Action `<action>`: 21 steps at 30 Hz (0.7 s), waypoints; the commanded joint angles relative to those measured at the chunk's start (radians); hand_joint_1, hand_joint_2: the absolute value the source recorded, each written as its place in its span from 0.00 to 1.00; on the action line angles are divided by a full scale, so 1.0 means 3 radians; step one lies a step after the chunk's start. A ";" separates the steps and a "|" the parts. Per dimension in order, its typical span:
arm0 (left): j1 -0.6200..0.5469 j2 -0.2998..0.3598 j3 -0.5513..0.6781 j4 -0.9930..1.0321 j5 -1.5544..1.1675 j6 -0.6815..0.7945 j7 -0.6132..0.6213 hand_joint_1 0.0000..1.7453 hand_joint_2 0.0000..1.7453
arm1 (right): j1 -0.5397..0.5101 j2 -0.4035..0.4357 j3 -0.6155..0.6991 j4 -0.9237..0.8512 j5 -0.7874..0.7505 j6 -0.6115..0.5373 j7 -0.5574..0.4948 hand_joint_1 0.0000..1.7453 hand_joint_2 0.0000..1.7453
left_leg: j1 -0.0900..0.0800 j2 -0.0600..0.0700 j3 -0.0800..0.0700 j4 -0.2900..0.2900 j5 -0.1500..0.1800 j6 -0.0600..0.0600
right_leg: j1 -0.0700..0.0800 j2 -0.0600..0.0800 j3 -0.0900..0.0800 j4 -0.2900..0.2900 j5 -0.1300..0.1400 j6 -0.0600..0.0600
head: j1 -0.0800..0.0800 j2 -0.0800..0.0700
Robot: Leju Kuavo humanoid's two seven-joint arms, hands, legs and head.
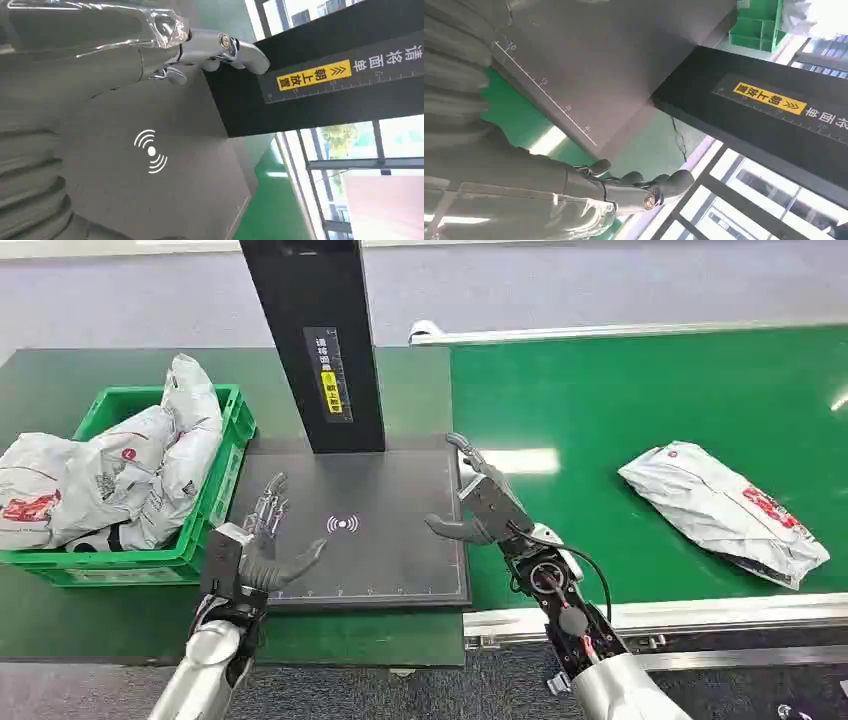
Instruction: Moved the parcel from conveyor to table for the left to box.
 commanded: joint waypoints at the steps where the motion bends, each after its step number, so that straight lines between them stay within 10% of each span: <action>1: 0.0009 -0.0006 0.0072 0.0086 0.0034 -0.0045 -0.0001 0.00 1.00 | -0.0120 -0.0018 0.0039 0.0210 -0.0004 -0.0004 -0.0007 0.00 1.00 | -0.0001 0.0001 0.0008 -0.0004 -0.0001 0.0002 | -0.0001 0.0002 0.0007 -0.0004 0.0000 0.0000 | 0.0000 0.0000; 11: 0.0029 -0.0010 0.0096 0.0064 0.0034 -0.0038 0.0002 0.00 1.00 | -0.0040 -0.0208 -0.0348 -0.0149 0.0293 -0.0782 0.0093 0.00 1.00 | -0.0002 -0.0007 0.0004 -0.0003 0.0000 0.0003 | -0.0001 -0.0006 0.0006 -0.0003 -0.0002 0.0001 | 0.0000 0.0000; 21: 0.0026 -0.0013 0.0095 0.0063 0.0034 -0.0038 0.0002 0.00 1.00 | -0.0049 -0.0224 -0.0353 -0.0158 0.0296 -0.0766 0.0093 0.00 1.00 | -0.0002 -0.0006 0.0008 -0.0006 0.0001 0.0002 | -0.0001 -0.0006 0.0009 -0.0005 -0.0001 -0.0001 | 0.0000 0.0000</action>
